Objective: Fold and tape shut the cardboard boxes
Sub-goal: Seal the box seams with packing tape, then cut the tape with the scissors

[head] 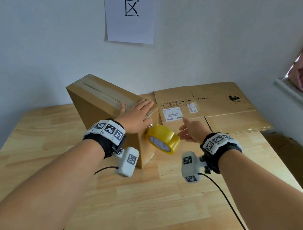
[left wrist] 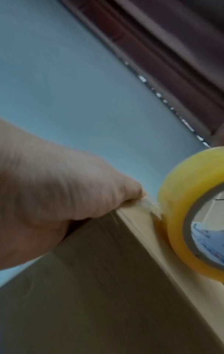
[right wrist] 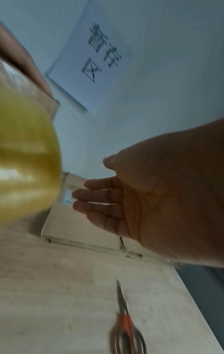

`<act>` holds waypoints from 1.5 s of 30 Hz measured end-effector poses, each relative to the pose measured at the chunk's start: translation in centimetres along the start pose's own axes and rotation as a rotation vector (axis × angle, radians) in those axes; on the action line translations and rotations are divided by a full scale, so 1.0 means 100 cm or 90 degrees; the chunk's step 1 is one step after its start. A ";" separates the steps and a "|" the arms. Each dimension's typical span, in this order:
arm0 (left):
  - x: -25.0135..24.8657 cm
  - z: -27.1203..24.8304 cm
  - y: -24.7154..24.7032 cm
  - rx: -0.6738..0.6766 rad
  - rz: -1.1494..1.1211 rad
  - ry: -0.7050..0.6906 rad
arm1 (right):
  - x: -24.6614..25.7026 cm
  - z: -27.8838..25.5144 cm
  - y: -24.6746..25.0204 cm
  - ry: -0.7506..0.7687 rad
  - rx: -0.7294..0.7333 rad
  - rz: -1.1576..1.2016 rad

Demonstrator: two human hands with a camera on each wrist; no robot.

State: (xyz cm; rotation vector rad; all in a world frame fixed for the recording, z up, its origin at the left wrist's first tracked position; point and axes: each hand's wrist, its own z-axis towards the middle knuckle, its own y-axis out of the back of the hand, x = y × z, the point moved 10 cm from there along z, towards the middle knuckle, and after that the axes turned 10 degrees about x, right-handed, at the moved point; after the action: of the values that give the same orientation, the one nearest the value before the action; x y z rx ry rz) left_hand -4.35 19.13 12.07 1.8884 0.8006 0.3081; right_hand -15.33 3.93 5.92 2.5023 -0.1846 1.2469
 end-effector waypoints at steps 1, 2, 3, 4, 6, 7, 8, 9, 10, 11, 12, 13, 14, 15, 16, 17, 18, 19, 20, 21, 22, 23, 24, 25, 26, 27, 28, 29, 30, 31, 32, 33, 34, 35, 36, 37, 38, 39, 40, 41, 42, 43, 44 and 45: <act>0.002 0.001 0.002 -0.004 -0.010 -0.002 | -0.009 -0.002 0.010 -0.007 -0.023 0.002; 0.002 0.002 0.004 -0.011 -0.021 -0.004 | -0.021 0.000 0.022 -0.017 -0.045 0.001; 0.003 0.002 0.004 -0.020 -0.028 -0.004 | -0.033 0.000 0.032 -0.025 -0.062 0.006; 0.003 0.002 0.004 -0.029 -0.031 -0.003 | -0.049 0.002 0.043 -0.044 -0.076 0.017; 0.005 0.002 0.003 -0.052 -0.034 -0.001 | -0.077 -0.003 0.063 -0.086 -0.115 0.016; 0.006 0.002 0.003 -0.066 -0.038 0.000 | -0.089 -0.005 0.074 -0.103 -0.146 -0.031; 0.007 0.002 0.003 -0.083 -0.042 0.003 | -0.101 -0.008 0.085 -0.130 -0.175 -0.106; 0.007 0.001 0.004 -0.105 -0.045 0.006 | -0.111 -0.011 0.092 -0.156 -0.191 -0.172; 0.006 0.001 0.005 -0.129 -0.040 0.010 | -0.125 -0.010 0.096 -0.185 -0.200 -0.239; 0.005 0.000 0.007 -0.154 -0.029 0.015 | -0.137 -0.006 0.096 -0.205 -0.186 -0.288; 0.003 0.000 0.007 -0.175 -0.018 0.019 | -0.150 0.003 0.095 -0.216 -0.170 -0.328; 0.002 -0.001 0.007 -0.193 -0.010 0.023 | -0.161 0.009 0.094 -0.221 -0.174 -0.331; 0.002 -0.001 0.007 -0.208 -0.008 0.026 | -0.173 0.016 0.094 -0.232 -0.183 -0.324; 0.003 -0.001 0.007 -0.220 -0.009 0.027 | -0.184 0.022 0.093 -0.248 -0.179 -0.321; 0.004 -0.001 0.007 -0.229 -0.010 0.027 | -0.191 0.025 0.091 -0.271 -0.167 -0.339; 0.004 -0.001 0.008 -0.236 -0.010 0.027 | -0.196 0.025 0.090 -0.282 -0.160 -0.346; 0.005 0.000 0.008 -0.241 -0.008 0.029 | -0.197 0.024 0.090 -0.284 -0.155 -0.337; 0.006 0.000 0.008 -0.248 -0.006 0.033 | -0.197 0.025 0.091 -0.282 -0.152 -0.338; 0.006 0.001 0.009 -0.254 -0.005 0.037 | -0.199 0.028 0.094 -0.273 -0.156 -0.330; 0.006 0.001 0.010 -0.258 -0.004 0.041 | -0.200 0.030 0.097 -0.263 -0.162 -0.301; 0.007 0.002 0.011 -0.260 -0.004 0.044 | -0.204 0.033 0.100 -0.266 -0.163 -0.276; 0.007 0.003 0.012 -0.263 -0.003 0.045 | -0.210 0.036 0.102 -0.266 -0.167 -0.226; 0.006 0.004 0.014 -0.264 -0.001 0.045 | -0.216 0.037 0.102 -0.261 -0.175 -0.154; 0.005 0.005 0.014 -0.264 0.002 0.044 | -0.222 0.039 0.102 -0.251 -0.188 -0.092; 0.004 0.006 0.015 -0.263 0.005 0.043 | -0.228 0.040 0.103 -0.250 -0.201 -0.047; 0.004 0.008 0.015 -0.261 0.008 0.042 | -0.231 0.040 0.104 -0.259 -0.214 -0.026; 0.003 0.009 0.016 -0.261 0.010 0.043 | -0.232 0.039 0.105 -0.269 -0.221 -0.036; 0.003 0.009 0.016 -0.263 0.011 0.044 | -0.232 0.040 0.106 -0.270 -0.224 -0.062; 0.004 0.009 0.016 -0.265 0.011 0.047 | -0.231 0.041 0.106 -0.272 -0.215 -0.094; 0.004 0.009 0.016 -0.268 0.010 0.048 | -0.231 0.043 0.104 -0.275 -0.199 -0.121; 0.005 0.008 0.015 -0.270 0.009 0.049 | -0.233 0.045 0.102 -0.284 -0.179 -0.156; 0.005 0.008 0.015 -0.272 0.009 0.048 | -0.235 0.048 0.099 -0.294 -0.161 -0.195; 0.005 0.007 0.015 -0.273 0.011 0.048 | -0.237 0.049 0.097 -0.303 -0.148 -0.228; 0.006 0.008 0.015 -0.273 0.012 0.049 | -0.238 0.050 0.094 -0.310 -0.140 -0.255; 0.006 0.008 0.015 -0.272 0.013 0.051 | -0.238 0.050 0.092 -0.312 -0.134 -0.273; 0.006 0.009 0.015 -0.270 0.013 0.053 | -0.237 0.049 0.090 -0.315 -0.129 -0.285; 0.005 0.010 0.015 -0.268 0.012 0.054 | -0.237 0.050 0.090 -0.312 -0.126 -0.293; 0.005 0.011 0.015 -0.266 0.012 0.055 | -0.236 0.051 0.089 -0.310 -0.120 -0.298; 0.005 0.011 0.015 -0.264 0.011 0.055 | -0.235 0.053 0.088 -0.306 -0.108 -0.304; 0.005 0.012 0.015 -0.263 0.010 0.054 | -0.232 0.054 0.088 -0.303 -0.098 -0.308; 0.005 0.013 0.016 -0.261 0.009 0.054 | -0.231 0.055 0.088 -0.302 -0.097 -0.312; 0.005 0.014 0.016 -0.261 0.008 0.054 | -0.230 0.054 0.088 -0.305 -0.101 -0.312; 0.006 0.014 0.017 -0.263 0.007 0.056 | -0.229 0.053 0.089 -0.304 -0.109 -0.317; 0.007 0.013 0.017 -0.265 0.005 0.058 | -0.229 0.051 0.089 -0.304 -0.117 -0.315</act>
State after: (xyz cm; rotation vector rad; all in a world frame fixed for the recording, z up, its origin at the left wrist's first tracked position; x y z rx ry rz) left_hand -2.45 18.20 12.84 1.4956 0.7246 0.5266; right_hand -27.75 -6.97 -13.00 2.4285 0.1926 0.4146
